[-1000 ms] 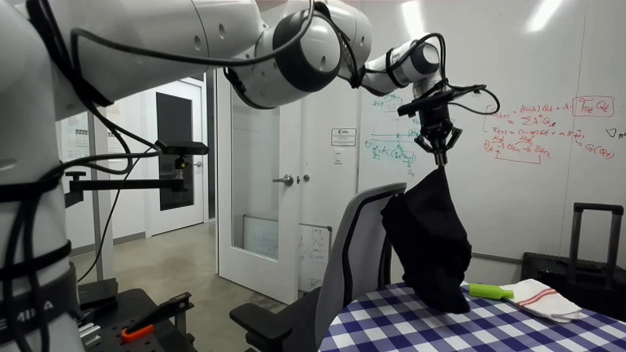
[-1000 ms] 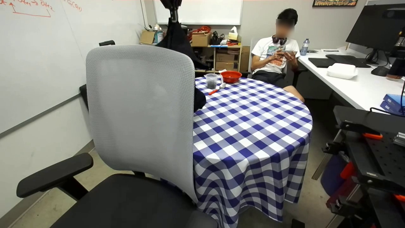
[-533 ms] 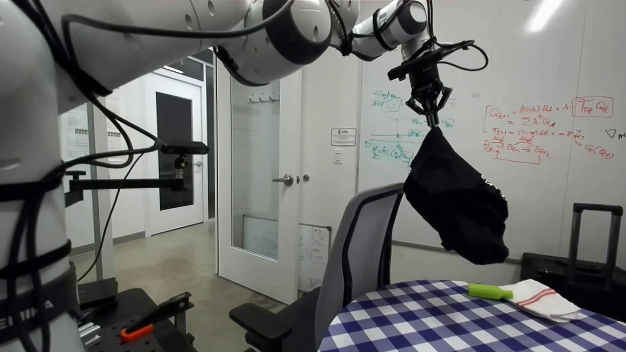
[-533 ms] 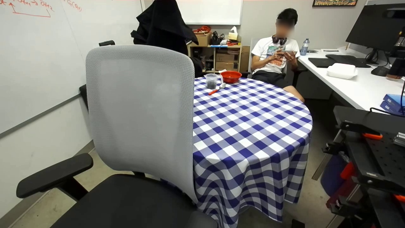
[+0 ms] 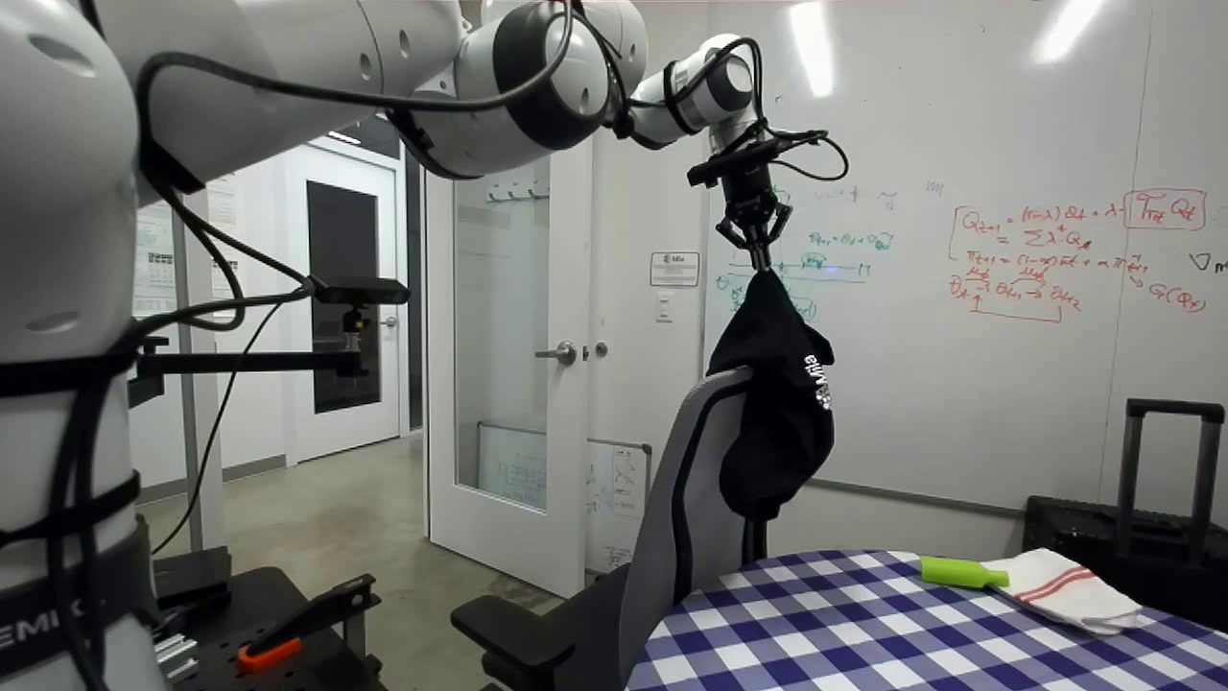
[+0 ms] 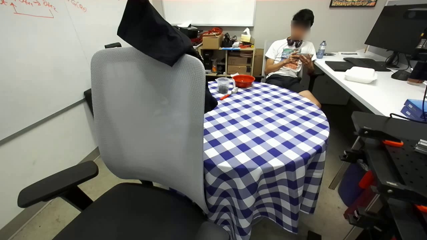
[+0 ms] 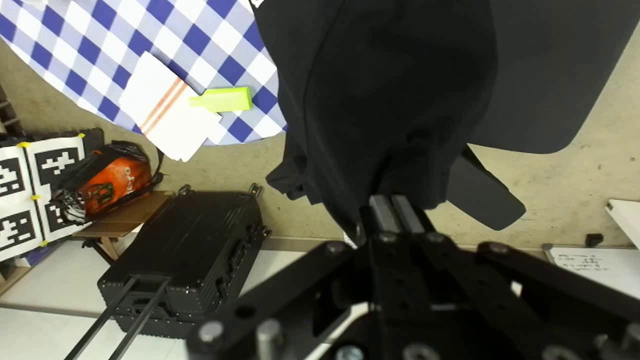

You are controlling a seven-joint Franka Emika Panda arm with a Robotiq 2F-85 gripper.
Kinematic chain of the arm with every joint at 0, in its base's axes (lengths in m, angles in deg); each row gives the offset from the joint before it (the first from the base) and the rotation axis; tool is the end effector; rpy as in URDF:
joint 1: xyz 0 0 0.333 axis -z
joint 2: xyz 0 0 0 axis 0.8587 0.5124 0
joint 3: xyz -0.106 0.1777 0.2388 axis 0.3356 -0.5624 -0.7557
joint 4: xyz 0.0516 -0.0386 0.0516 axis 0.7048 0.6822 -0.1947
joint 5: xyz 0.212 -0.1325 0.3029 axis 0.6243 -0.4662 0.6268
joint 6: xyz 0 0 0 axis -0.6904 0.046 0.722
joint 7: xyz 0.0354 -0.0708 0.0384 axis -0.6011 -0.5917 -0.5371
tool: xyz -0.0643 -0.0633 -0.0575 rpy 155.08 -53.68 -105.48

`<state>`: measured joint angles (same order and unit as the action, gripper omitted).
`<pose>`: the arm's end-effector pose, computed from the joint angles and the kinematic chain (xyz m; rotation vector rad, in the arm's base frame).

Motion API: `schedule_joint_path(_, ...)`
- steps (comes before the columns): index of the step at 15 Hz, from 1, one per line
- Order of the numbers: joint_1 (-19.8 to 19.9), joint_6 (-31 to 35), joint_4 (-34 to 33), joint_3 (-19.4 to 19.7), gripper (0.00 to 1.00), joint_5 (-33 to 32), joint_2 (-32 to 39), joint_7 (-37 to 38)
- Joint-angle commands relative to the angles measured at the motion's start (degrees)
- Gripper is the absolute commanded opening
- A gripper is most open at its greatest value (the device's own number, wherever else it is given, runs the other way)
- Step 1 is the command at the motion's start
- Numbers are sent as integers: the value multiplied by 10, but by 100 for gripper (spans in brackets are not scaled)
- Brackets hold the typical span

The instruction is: Put the cloth on the head rest

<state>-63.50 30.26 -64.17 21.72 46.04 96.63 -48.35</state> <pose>0.7840 0.0228 0.4994 2.9137 0.2209 0.3227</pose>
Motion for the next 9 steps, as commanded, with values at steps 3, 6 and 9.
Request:
schedule_joint_path(3, 20, -6, -12, 3, 3, -2, 8, 5)
schedule_joint_path(6, 60, -17, -14, -1, 3, 14, 9, 17)
schedule_joint_path(9, 92, -19, -16, -3, 3, 24, 6, 29)
